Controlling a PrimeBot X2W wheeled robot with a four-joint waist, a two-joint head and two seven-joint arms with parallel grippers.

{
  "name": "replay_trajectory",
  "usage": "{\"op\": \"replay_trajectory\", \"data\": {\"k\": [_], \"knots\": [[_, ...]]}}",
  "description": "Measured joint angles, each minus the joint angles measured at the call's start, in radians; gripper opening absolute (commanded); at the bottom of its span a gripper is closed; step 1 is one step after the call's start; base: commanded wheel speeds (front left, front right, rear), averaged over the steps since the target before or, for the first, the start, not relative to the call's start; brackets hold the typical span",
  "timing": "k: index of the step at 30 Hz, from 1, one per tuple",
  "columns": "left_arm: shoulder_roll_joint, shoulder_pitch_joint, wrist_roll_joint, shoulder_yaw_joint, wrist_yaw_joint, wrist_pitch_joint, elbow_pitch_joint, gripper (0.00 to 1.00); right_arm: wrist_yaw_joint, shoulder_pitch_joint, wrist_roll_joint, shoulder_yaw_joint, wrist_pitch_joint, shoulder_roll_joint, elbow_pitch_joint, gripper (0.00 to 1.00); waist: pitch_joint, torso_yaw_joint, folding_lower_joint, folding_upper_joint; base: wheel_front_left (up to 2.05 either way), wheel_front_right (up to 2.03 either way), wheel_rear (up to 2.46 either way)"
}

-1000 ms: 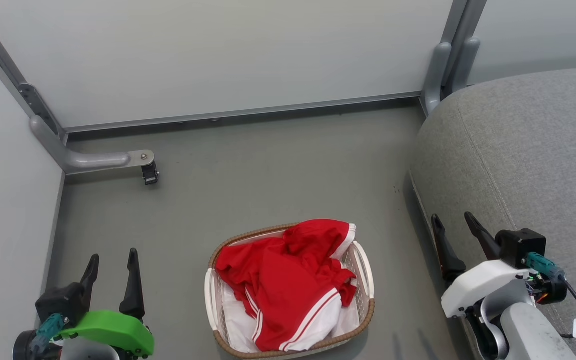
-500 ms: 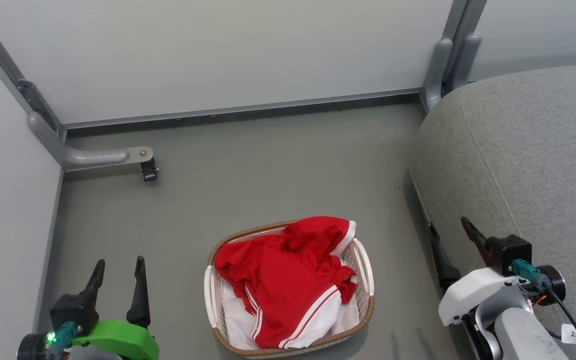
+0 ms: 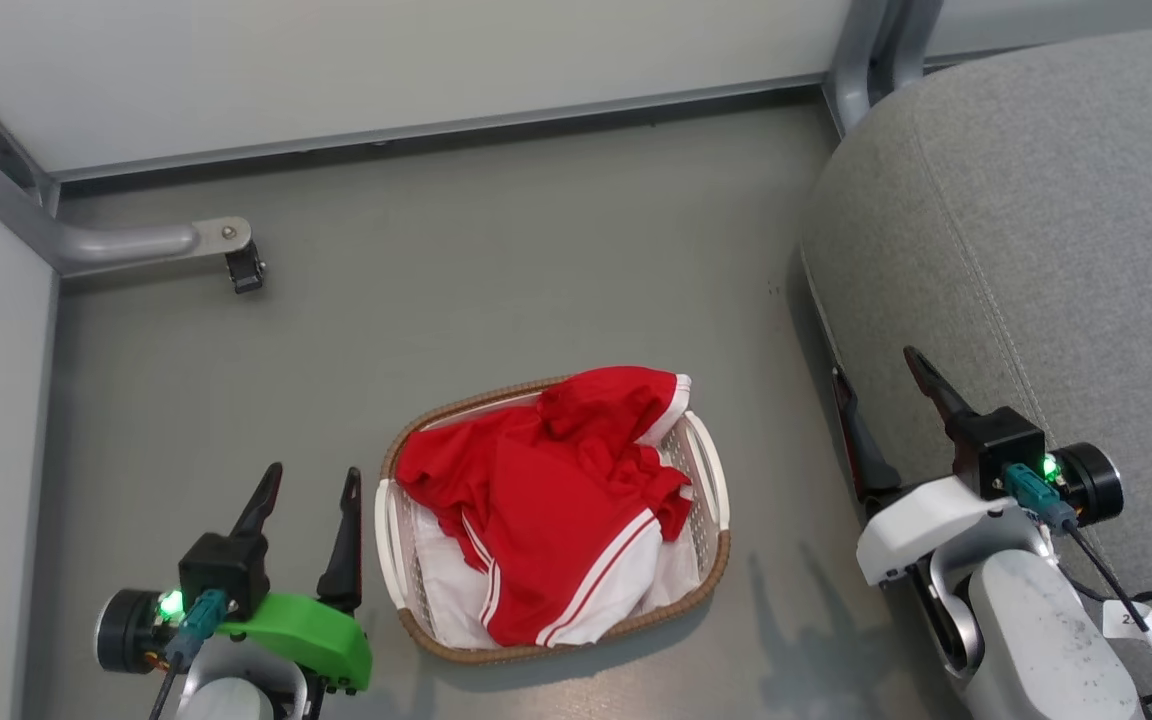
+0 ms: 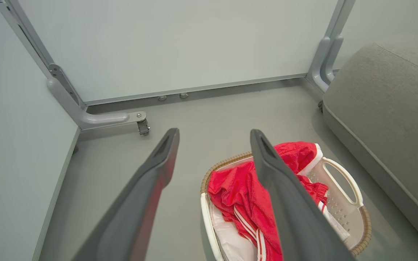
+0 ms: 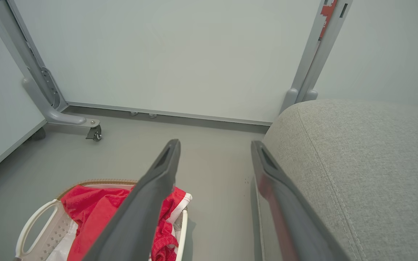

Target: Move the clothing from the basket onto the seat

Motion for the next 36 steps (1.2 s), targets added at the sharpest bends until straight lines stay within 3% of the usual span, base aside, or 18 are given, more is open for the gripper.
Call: {"op": "replay_trajectory", "data": {"k": [7,16,25,36], "knots": [[0.035,-0.121,-0.012,-0.124,0.0,-0.013,0.045,1.0,0.0,-0.064,-0.05,-0.013,-0.013,0.009,-0.071,1.0,0.106,-0.041,0.0,0.0,0.0,0.0,0.0],[0.077,-0.295,-0.072,-0.267,-0.002,-0.015,0.155,1.0,0.0,-0.125,0.026,0.029,-0.013,0.011,-0.157,1.0,0.25,-0.114,0.0001,0.0,0.0,0.0,0.0],[0.109,-0.456,-0.089,-0.363,-0.002,-0.015,0.384,1.0,0.0,-0.153,0.086,0.077,-0.013,0.01,-0.233,1.0,0.37,-0.206,0.0001,0.0,0.0,0.0,0.0],[0.129,-0.627,-0.123,-0.401,0.001,0.029,0.671,1.0,0.0,-0.161,0.138,0.114,-0.013,0.01,-0.273,1.0,0.491,-0.294,0.0001,0.0,0.0,0.0,0.0]]}}
